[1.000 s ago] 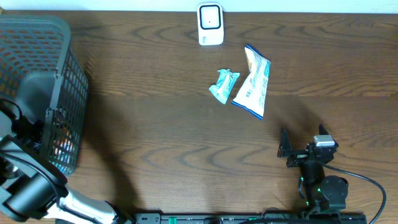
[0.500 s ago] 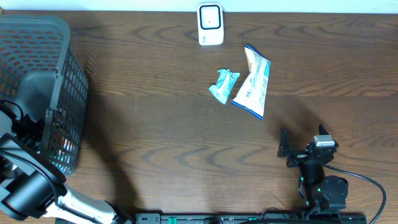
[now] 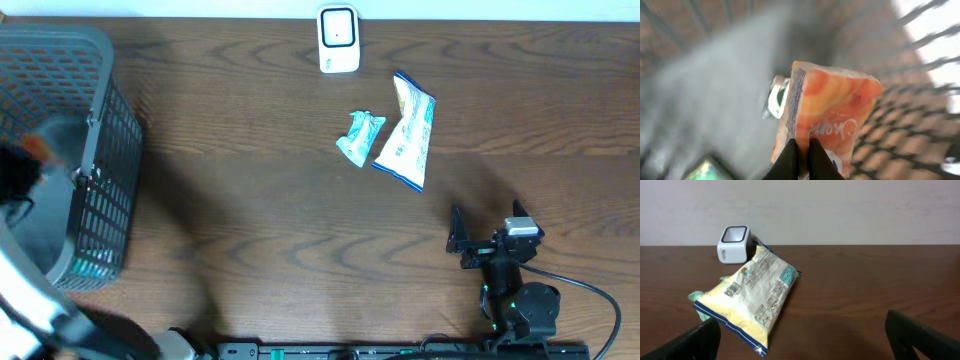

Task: Scan the item barcode
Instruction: 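Reach into the basket and grasp the orange tissue pack with left gripper, then carry the orange tissue pack to the scanner and set it down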

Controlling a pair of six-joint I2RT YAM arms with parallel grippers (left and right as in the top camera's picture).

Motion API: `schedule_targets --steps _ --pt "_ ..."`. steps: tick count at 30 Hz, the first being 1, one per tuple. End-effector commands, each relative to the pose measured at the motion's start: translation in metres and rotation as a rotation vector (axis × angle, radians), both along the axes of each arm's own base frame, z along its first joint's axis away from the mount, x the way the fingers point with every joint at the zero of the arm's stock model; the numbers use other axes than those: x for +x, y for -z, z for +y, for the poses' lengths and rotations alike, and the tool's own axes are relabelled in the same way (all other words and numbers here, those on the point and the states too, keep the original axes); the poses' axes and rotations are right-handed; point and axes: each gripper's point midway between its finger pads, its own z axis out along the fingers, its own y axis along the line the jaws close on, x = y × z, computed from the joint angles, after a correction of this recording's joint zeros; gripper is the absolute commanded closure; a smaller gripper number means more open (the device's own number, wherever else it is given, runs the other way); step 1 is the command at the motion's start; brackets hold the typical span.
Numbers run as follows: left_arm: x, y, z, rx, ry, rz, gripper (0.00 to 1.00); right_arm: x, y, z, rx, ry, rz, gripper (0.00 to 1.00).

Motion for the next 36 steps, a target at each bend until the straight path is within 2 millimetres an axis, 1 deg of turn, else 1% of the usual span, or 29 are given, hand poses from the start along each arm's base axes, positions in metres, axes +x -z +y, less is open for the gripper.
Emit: schedule_targets --steps 1,3,4,5,6,8,9,11,12,14,16,18,21,22,25,28,30,32,34,36 --pt "-0.005 -0.072 -0.009 0.03 -0.123 -0.216 0.93 0.0 0.001 -0.003 0.013 0.014 0.003 0.01" --pt "-0.01 -0.106 -0.018 0.028 -0.184 -0.334 0.93 0.0 0.001 -0.003 0.013 0.014 0.003 0.01" --pt "-0.011 -0.124 -0.028 0.016 -0.195 -0.402 0.93 0.0 0.001 -0.003 0.013 0.014 0.003 0.01" --pt "-0.01 -0.133 -0.036 0.008 -0.184 -0.435 0.93 0.0 0.001 -0.003 0.013 0.014 0.003 0.01" --pt "-0.006 -0.145 -0.05 -0.004 -0.148 -0.48 0.93 0.0 0.001 -0.003 0.013 0.014 0.003 0.01" --pt "0.008 -0.165 -0.084 -0.019 -0.018 -0.55 0.93 0.0 0.001 -0.003 0.013 0.014 0.003 0.01" --pt "0.023 -0.173 -0.118 -0.038 0.103 -0.582 0.93 0.0 0.001 -0.003 0.013 0.014 0.003 0.01" --pt "0.039 -0.173 -0.163 -0.051 0.261 -0.576 0.93 0.0 0.001 -0.003 0.013 0.014 0.003 0.01" --pt "0.044 -0.171 -0.183 -0.044 0.336 -0.568 0.93 0.0 0.001 -0.003 0.013 0.014 0.003 0.01" --pt "0.056 -0.161 -0.231 -0.018 0.532 -0.54 0.93 0.0 0.001 -0.003 0.013 0.014 0.003 0.01" --pt "0.066 -0.146 -0.271 0.001 0.677 -0.502 0.93 0.0 0.001 -0.003 0.013 0.014 0.003 0.01" --pt "0.076 -0.126 -0.302 0.008 0.761 -0.445 0.93 0.0 0.001 -0.003 0.013 0.014 0.003 0.01" --pt "0.092 -0.088 -0.336 0.017 0.813 -0.337 0.93 0.0 0.001 -0.003 0.013 0.014 0.003 0.01" --pt "0.099 -0.072 -0.346 0.027 0.823 -0.293 0.93 0.0 0.001 -0.003 0.013 0.014 0.003 0.01" --pt "0.116 -0.023 -0.37 0.08 0.867 -0.172 0.93 0.0 0.001 -0.003 0.013 0.014 0.003 0.01" --pt "0.124 0.024 -0.398 0.12 0.985 -0.075 0.93 0.0 0.001 -0.003 0.013 0.014 0.003 0.01" --pt "0.127 0.057 -0.413 0.112 1.026 -0.008 0.93 0.0 0.001 -0.003 0.013 0.014 0.003 0.01" --pt "0.129 0.086 -0.424 0.101 1.05 0.049 0.93 0.0 0.001 -0.003 0.013 0.014 0.003 0.01" --pt "0.13 0.109 -0.43 0.094 1.063 0.093 0.92 0.0 0.001 -0.003 0.013 0.014 0.003 0.01" --pt "0.131 0.125 -0.431 0.089 1.066 0.126 0.93 0.0 0.001 -0.003 0.013 0.014 0.003 0.01"
